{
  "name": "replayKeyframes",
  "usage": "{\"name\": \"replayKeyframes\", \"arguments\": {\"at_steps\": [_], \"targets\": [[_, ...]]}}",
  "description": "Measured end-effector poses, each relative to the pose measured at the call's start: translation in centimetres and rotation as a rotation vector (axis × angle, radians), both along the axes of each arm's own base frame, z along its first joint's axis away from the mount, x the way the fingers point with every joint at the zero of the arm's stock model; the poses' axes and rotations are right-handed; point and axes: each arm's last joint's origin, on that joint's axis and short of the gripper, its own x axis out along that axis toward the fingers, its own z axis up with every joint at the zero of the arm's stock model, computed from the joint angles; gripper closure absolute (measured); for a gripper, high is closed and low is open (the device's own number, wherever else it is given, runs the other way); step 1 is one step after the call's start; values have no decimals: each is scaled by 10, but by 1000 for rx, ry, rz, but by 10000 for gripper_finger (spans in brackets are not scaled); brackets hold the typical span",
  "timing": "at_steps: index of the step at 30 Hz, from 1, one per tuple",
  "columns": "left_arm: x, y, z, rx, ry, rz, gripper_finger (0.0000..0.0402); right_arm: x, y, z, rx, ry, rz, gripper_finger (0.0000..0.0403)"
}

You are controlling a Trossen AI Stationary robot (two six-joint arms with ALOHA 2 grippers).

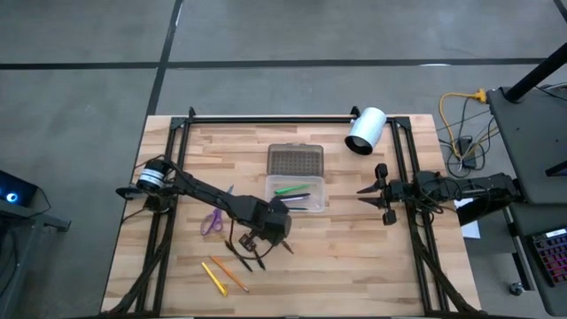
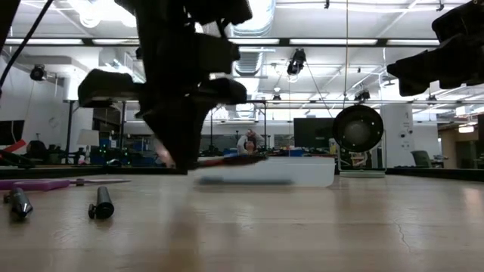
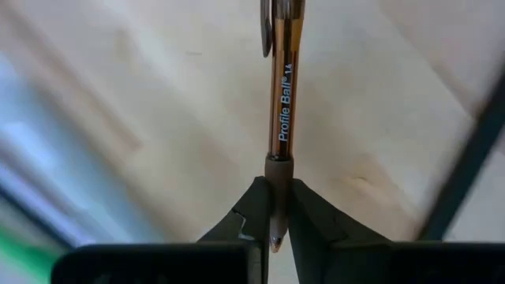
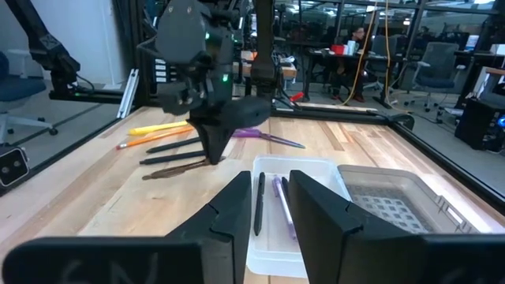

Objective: Pick & place school supplies into a supply box
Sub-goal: Put the brown pen into the white and black supply box

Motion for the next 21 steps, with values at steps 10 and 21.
{"name": "replayKeyframes", "arguments": {"at_steps": [10, 21], "targets": [[14, 17, 21, 72, -96, 159, 390, 0, 0, 0, 0, -1, 1, 326], [21, 45, 28, 201, -179, 378, 389, 0, 0, 0, 0, -1, 0, 331]]}}
